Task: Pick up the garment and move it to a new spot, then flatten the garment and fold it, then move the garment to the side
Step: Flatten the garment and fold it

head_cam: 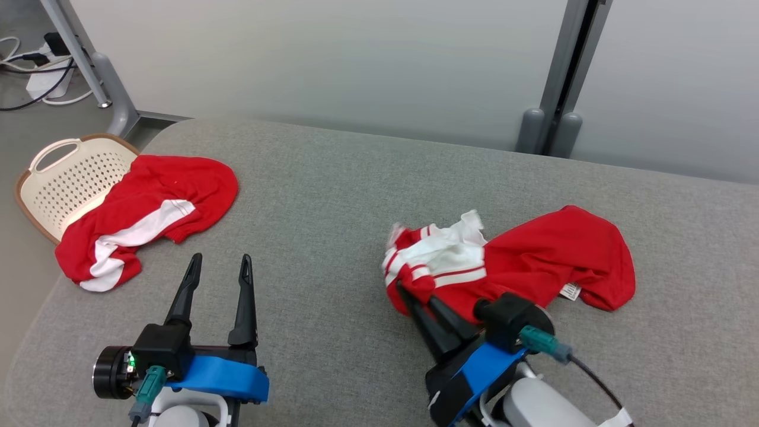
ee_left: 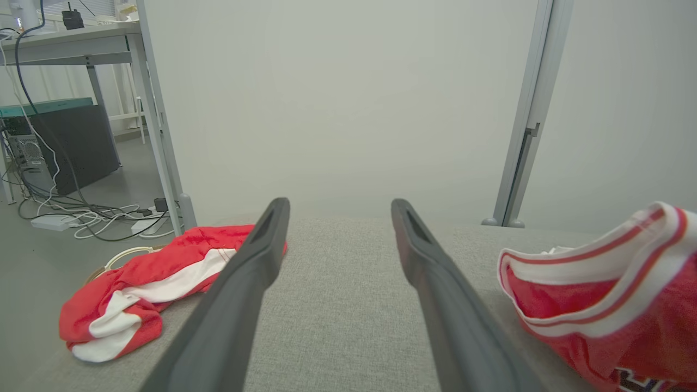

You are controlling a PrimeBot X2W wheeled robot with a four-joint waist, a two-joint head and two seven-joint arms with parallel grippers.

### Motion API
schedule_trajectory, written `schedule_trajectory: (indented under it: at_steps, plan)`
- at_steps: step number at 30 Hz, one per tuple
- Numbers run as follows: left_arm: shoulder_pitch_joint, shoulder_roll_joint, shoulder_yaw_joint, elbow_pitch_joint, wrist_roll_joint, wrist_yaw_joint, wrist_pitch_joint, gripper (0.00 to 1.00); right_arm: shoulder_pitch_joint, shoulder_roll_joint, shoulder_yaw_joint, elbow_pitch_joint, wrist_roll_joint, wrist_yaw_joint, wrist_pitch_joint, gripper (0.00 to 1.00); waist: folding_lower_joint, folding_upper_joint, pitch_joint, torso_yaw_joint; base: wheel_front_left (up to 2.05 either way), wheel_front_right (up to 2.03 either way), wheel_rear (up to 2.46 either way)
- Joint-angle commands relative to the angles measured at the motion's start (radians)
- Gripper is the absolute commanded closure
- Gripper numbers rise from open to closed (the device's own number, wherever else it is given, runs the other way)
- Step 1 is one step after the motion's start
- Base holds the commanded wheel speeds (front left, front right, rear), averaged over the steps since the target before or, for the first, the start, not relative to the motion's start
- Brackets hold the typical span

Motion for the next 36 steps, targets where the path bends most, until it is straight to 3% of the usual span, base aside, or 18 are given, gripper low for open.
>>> schedule_trajectory:
  at_steps: [1, 7, 8, 9, 10, 13, 16, 28, 36]
  plan:
    - [-0.002, -0.001, -0.003, 0.003, -0.001, -0.001, -0.002, 0.00, -0.010, 0.002, 0.045, 0.010, 0.005, 0.000, -0.001, 1.00, 0.0000, 0.0000, 0.005, 0.011, 0.00, 0.00, 0.00]
    - [-0.008, -0.002, -0.014, 0.011, -0.006, 0.000, -0.002, 0.00, 0.003, 0.002, 0.273, 0.010, 0.102, 0.000, -0.001, 1.00, 0.0000, 0.0000, 0.003, 0.034, 0.00, 0.00, 0.00]
    - [-0.008, -0.002, -0.014, 0.012, -0.007, 0.001, -0.002, 0.00, 0.009, 0.002, 0.308, 0.013, 0.115, 0.000, -0.001, 0.88, 0.0000, 0.0000, 0.002, 0.035, 0.00, 0.00, 0.00]
    - [-0.007, -0.002, -0.013, 0.013, -0.007, 0.002, -0.002, 0.00, 0.013, 0.002, 0.333, 0.013, 0.124, 0.000, -0.001, 0.56, 0.0000, 0.0000, 0.002, 0.033, 0.00, 0.00, 0.00]
    - [-0.005, -0.002, -0.011, 0.013, -0.006, 0.003, -0.002, 0.00, 0.017, 0.002, 0.351, 0.012, 0.131, 0.000, -0.001, 0.00, 0.0000, 0.0000, 0.001, 0.031, 0.00, 0.00, 0.00]
    - [-0.003, -0.002, -0.004, 0.011, -0.007, 0.005, -0.002, 0.00, 0.014, 0.002, 0.364, 0.013, 0.131, 0.000, -0.001, 0.00, 0.0000, 0.0000, 0.004, 0.015, 0.00, 0.00, 0.00]
    - [0.000, -0.002, 0.002, 0.007, -0.005, 0.007, -0.002, 0.00, 0.010, 0.002, 0.311, -0.006, 0.095, 0.000, -0.001, 0.00, 0.0000, 0.0000, 0.004, -0.007, 0.00, 0.00, 0.00]
    - [0.027, -0.002, 0.017, -0.003, 0.004, 0.013, -0.002, 0.00, 0.160, -0.051, -0.208, -0.200, -0.123, 0.000, -0.001, 0.00, 0.0000, 0.0000, -0.018, -0.102, 0.00, 0.00, 0.00]
    - [0.037, -0.001, 0.024, 0.000, 0.007, 0.007, -0.002, 0.00, 0.306, -0.053, -0.457, -0.296, -0.213, 0.000, -0.001, 0.00, 0.0000, 0.0000, -0.018, -0.129, 0.00, 0.00, 0.00]
